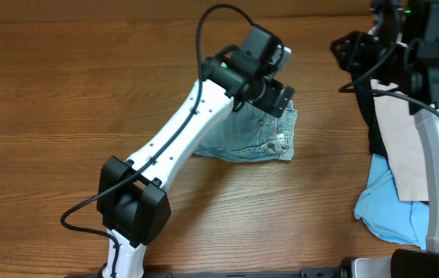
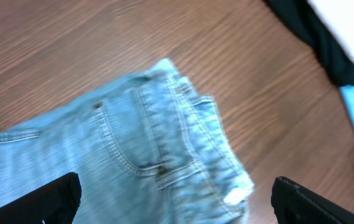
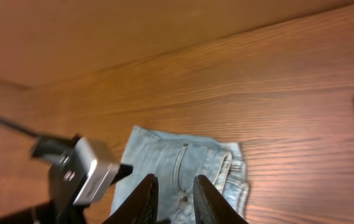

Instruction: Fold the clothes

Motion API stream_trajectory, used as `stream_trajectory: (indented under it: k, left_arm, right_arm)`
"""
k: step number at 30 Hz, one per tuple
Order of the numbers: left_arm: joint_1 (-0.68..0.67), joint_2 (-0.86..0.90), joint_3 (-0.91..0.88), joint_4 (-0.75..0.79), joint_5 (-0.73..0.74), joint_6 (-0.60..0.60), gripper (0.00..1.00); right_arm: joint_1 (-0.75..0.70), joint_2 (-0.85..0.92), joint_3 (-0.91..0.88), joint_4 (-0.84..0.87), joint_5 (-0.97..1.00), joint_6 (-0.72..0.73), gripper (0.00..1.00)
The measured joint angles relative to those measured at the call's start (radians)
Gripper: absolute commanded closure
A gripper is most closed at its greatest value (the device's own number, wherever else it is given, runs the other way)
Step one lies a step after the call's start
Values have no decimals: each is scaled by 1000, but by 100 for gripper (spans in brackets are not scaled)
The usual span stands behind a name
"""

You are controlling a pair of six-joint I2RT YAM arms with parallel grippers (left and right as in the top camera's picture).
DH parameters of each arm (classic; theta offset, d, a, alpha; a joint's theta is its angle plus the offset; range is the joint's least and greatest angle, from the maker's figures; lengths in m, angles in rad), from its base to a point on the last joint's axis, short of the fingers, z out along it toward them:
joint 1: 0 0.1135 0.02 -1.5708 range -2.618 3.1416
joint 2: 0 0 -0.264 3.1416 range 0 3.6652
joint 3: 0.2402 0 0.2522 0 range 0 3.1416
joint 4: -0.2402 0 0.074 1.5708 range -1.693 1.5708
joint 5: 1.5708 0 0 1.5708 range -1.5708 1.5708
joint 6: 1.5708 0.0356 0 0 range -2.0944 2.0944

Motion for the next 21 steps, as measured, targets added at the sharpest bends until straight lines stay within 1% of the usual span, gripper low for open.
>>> stream_trajectory:
  k: [2, 6, 9, 11, 12, 15, 18, 21]
  left_arm:
    - [-6, 0, 0, -18, 5, 0, 0]
    - [17, 0, 11, -139, -13, 15, 0]
    - [49, 0, 19, -259, -17, 81, 0]
    - [64, 0, 19, -320, -16, 153, 0]
    - [68, 0, 18, -341, -12, 212, 0]
    - [59, 0, -6, -337, -4, 369, 0]
    - [33, 6, -57, -333, -5, 492, 1]
    - [17, 26, -91, -336, -5, 566, 3]
  right_arm:
    - [-20, 0, 0, -27, 1, 7, 70]
    - [-24, 0, 0, -50, 0, 3, 60]
    - [-24, 0, -1, -60, 1, -2, 54]
    - [-24, 0, -1, -65, 2, -6, 50]
    - [-24, 0, -1, -66, 4, -5, 49]
    - [-24, 0, -1, -74, 12, -7, 46]
    - [-24, 0, -1, -92, 16, -8, 44]
    - [-24, 0, -2, -103, 32, -10, 42]
